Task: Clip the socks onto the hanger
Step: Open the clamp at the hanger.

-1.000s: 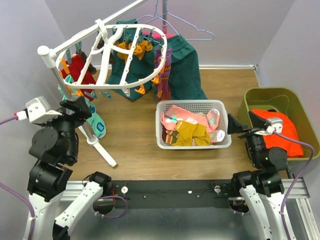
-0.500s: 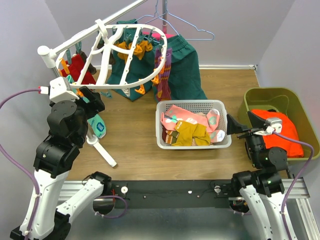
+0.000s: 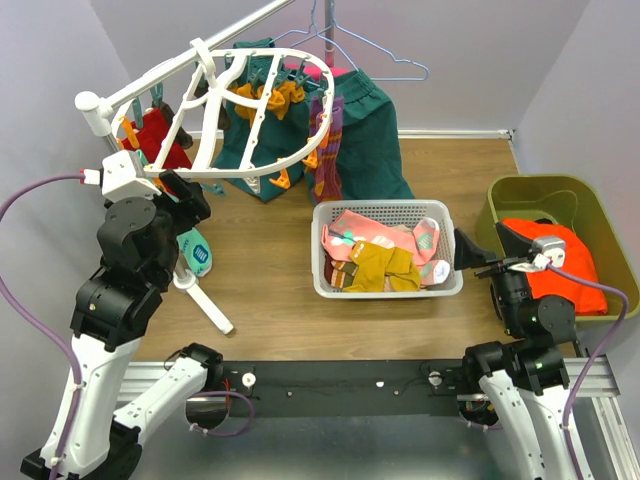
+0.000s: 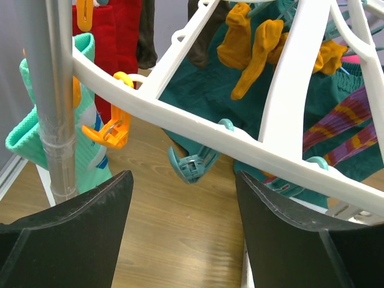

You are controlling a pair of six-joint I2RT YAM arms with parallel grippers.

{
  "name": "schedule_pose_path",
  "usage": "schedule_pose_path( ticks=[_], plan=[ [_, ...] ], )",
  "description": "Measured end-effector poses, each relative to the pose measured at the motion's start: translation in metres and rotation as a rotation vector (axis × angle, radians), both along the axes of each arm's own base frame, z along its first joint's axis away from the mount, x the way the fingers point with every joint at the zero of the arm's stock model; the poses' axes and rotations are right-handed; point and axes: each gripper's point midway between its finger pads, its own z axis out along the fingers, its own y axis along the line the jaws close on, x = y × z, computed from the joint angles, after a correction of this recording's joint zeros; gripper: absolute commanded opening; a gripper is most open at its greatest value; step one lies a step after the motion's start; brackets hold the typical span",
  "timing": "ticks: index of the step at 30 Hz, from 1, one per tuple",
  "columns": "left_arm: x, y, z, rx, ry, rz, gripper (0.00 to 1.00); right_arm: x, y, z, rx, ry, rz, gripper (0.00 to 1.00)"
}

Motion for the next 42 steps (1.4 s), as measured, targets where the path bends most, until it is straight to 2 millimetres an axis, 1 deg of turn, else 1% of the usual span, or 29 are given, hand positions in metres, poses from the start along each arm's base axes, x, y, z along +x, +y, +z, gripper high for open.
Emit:
schedule_pose_path(
  ticks=[8, 14, 21, 26, 29, 31, 32, 36, 39, 41, 42],
  plan=[
    [0.005, -0.002, 0.000, -0.011, -0.022, 0.000, 0.78, 0.000, 0.000, -0.001, 0.000, 0.000, 0.000, 1.00],
    [0.008, -0.003, 0.004, -0.021, -0.046, 0.000, 0.78, -0.001, 0.001, -0.001, 0.000, 0.000, 0.006, 1.00],
    [0.011, -0.004, 0.000, -0.023, -0.053, 0.007, 0.77, 0.000, 0.001, -0.004, -0.001, 0.003, 0.007, 1.00],
    [0.013, -0.001, -0.002, -0.023, -0.063, 0.027, 0.73, -0.001, 0.002, -0.003, 0.000, 0.002, 0.011, 1.00],
    [0.013, 0.002, -0.001, -0.024, -0.080, 0.042, 0.73, -0.001, 0.003, -0.003, 0.000, -0.001, 0.012, 1.00],
    [0.012, 0.003, 0.001, -0.024, -0.094, 0.044, 0.71, -0.001, 0.003, -0.003, 0.000, -0.001, 0.013, 1.00],
    [0.012, 0.004, 0.002, -0.024, -0.100, 0.045, 0.68, -0.001, 0.003, -0.003, 0.000, -0.001, 0.013, 1.00],
    [0.011, 0.005, 0.005, -0.018, -0.120, 0.046, 0.67, -0.001, 0.003, -0.003, 0.000, -0.001, 0.013, 1.00],
    [0.013, 0.004, 0.005, -0.013, -0.124, 0.046, 0.65, -0.001, 0.003, -0.003, 0.001, -0.002, 0.013, 1.00],
    [0.014, 0.004, 0.004, -0.009, -0.123, 0.045, 0.62, -0.002, 0.003, -0.002, 0.001, -0.004, 0.013, 1.00],
    [0.014, 0.004, 0.003, -0.007, -0.123, 0.046, 0.62, -0.002, 0.002, -0.002, 0.001, -0.005, 0.013, 1.00]
  ],
)
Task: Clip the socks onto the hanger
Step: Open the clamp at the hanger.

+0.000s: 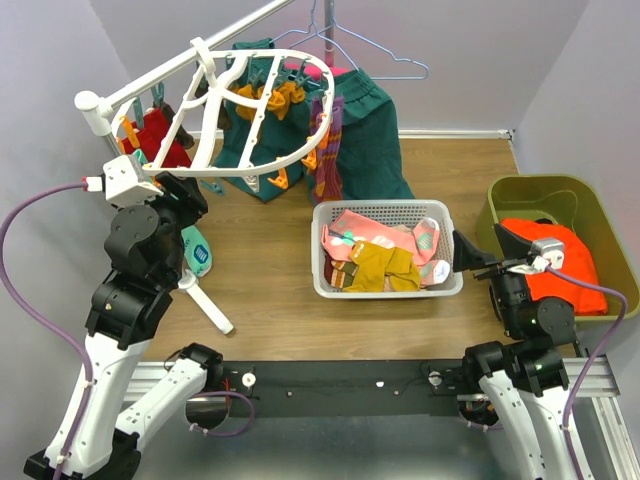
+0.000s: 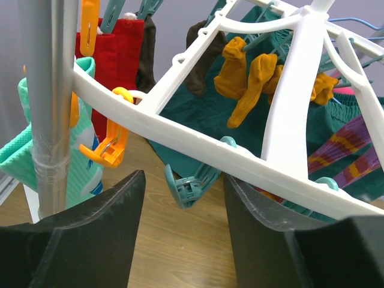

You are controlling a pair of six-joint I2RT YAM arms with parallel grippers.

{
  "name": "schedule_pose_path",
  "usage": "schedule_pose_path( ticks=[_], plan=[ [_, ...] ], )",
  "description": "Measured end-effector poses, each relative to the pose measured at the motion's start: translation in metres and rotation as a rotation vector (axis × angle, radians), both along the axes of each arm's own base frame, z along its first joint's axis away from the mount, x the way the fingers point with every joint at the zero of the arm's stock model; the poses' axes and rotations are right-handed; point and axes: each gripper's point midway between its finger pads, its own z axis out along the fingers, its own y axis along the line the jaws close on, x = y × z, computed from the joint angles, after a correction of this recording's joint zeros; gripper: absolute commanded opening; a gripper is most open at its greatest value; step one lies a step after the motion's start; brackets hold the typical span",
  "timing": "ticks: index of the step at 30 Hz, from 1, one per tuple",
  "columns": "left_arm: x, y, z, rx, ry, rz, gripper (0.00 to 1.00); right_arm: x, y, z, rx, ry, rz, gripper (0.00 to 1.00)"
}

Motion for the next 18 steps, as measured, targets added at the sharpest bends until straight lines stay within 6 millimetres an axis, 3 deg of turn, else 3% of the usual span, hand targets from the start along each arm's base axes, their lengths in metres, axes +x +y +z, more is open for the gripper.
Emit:
schedule_pose_path(
  ticks=[18],
  plan=[
    [0.0025, 0.0012, 0.0034, 0.021, -0.013, 0.007, 0.23, -0.0002, -0.0001, 0.0002, 0.000, -0.001, 0.000, 1.00]
  ],
)
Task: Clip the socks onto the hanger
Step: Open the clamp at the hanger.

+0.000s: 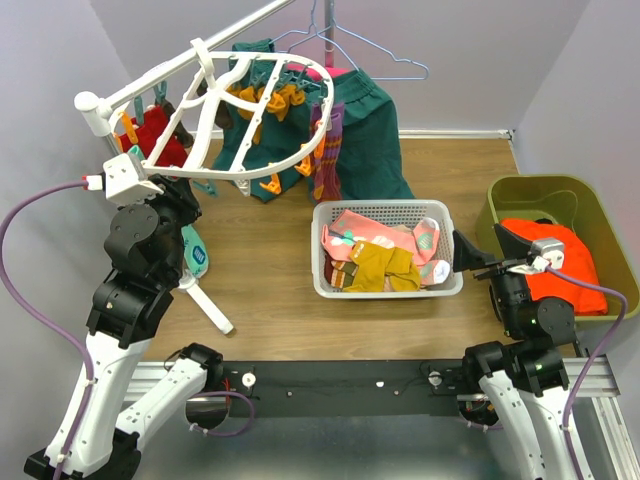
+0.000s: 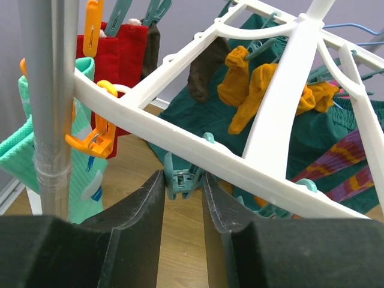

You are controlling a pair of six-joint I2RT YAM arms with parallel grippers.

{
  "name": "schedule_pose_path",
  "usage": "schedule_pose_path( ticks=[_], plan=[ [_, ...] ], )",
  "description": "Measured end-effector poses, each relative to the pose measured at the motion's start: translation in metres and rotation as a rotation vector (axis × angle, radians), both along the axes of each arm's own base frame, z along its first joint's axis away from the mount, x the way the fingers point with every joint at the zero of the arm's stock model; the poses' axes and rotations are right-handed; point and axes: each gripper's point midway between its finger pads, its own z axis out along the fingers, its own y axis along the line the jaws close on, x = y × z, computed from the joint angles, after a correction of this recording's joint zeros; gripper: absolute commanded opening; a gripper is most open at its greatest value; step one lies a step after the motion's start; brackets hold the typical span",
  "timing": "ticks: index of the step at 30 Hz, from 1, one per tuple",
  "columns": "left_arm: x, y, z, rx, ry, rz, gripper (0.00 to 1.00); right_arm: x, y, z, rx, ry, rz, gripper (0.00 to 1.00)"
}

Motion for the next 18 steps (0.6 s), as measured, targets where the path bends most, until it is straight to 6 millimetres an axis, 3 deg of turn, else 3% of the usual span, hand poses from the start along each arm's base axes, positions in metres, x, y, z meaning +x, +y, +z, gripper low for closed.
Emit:
schedule_pose_path(
  ticks=[4, 8, 14, 18],
  plan=[
    [0.000, 0.000, 0.001, 0.001, -0.003, 0.000, 0.15, 0.000, 0.000, 0.000, 0.000, 0.000, 0.000, 1.00],
    [0.000, -0.002, 0.001, 0.001, -0.002, -0.009, 0.00, 0.000, 0.000, 0.000, 0.000, 0.000, 0.000, 1.00],
    [0.004, -0.009, 0.001, 0.002, 0.016, -0.043, 0.00, 0.002, 0.009, -0.002, -0.016, 0.018, 0.044, 1.00],
    [0.007, -0.016, -0.001, 0.004, 0.035, -0.076, 0.00, 0.018, 0.025, -0.010, -0.045, 0.136, 0.112, 1.00]
  ],
)
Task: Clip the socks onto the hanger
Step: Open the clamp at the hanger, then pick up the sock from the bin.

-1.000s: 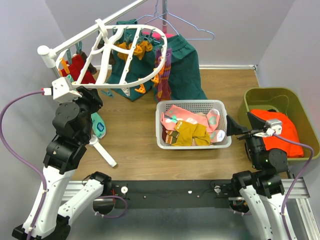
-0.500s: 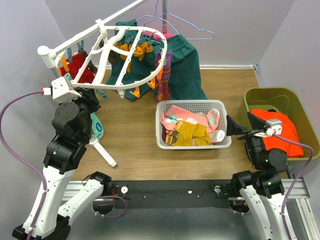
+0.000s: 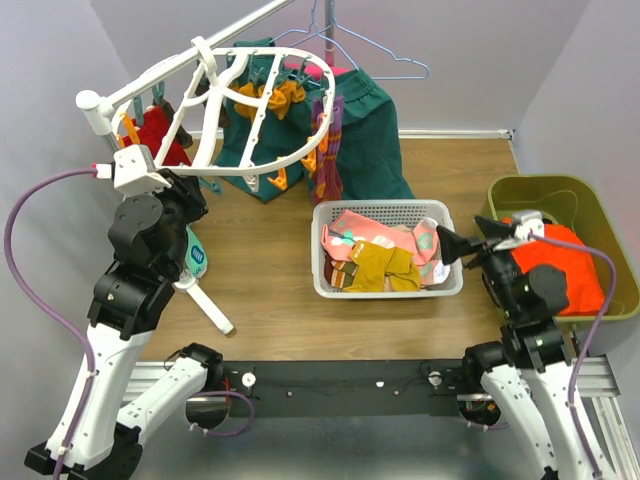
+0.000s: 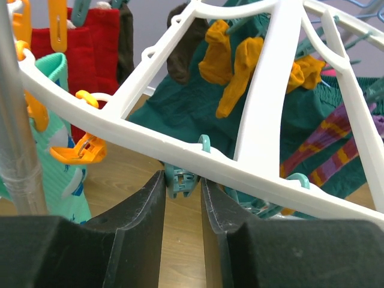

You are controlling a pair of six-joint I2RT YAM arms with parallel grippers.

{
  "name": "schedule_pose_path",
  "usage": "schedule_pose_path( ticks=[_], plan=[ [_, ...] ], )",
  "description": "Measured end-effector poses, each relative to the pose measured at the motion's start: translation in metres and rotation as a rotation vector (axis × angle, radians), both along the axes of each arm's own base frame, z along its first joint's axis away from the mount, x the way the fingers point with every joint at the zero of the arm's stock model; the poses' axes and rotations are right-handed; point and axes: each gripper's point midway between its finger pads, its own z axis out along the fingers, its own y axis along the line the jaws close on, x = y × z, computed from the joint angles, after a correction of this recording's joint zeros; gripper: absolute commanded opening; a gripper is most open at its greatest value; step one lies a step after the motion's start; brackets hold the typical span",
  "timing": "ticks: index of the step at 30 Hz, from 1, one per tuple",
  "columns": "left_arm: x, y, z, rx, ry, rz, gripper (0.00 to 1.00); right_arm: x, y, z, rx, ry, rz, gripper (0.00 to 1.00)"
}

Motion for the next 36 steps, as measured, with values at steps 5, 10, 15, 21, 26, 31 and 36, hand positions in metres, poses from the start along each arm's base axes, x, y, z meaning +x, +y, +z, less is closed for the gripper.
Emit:
schedule_pose_path(
  ticks=[5, 10, 15, 21, 26, 31, 36],
  plan=[
    [0.002, -0.008, -0.006, 0.004, 0.034, -0.038, 0.00, 0.030, 0.018, -0.010, -0.021, 0.183, 0.060, 1.00],
    [0.002, -0.013, -0.010, 0.002, 0.050, -0.064, 0.00, 0.064, 0.051, -0.034, -0.057, 0.409, 0.205, 1.00],
    [0.001, -0.016, -0.010, -0.002, 0.048, -0.083, 0.00, 0.084, 0.080, -0.083, -0.097, 0.649, 0.310, 1.00],
    [-0.001, -0.018, -0.011, -0.009, 0.046, -0.099, 0.00, 0.069, 0.138, -0.148, -0.265, 0.829, 0.410, 0.77],
    [-0.001, -0.019, -0.011, -0.009, 0.045, -0.103, 0.00, 0.057, 0.159, -0.191, -0.419, 0.900, 0.408, 0.67],
    [-0.001, -0.019, -0.011, -0.009, 0.046, -0.107, 0.00, 0.057, 0.172, -0.208, -0.511, 0.908, 0.403, 0.59],
    [0.000, -0.020, -0.012, -0.008, 0.050, -0.107, 0.00, 0.061, 0.173, -0.229, -0.565, 0.927, 0.376, 0.55]
  ],
)
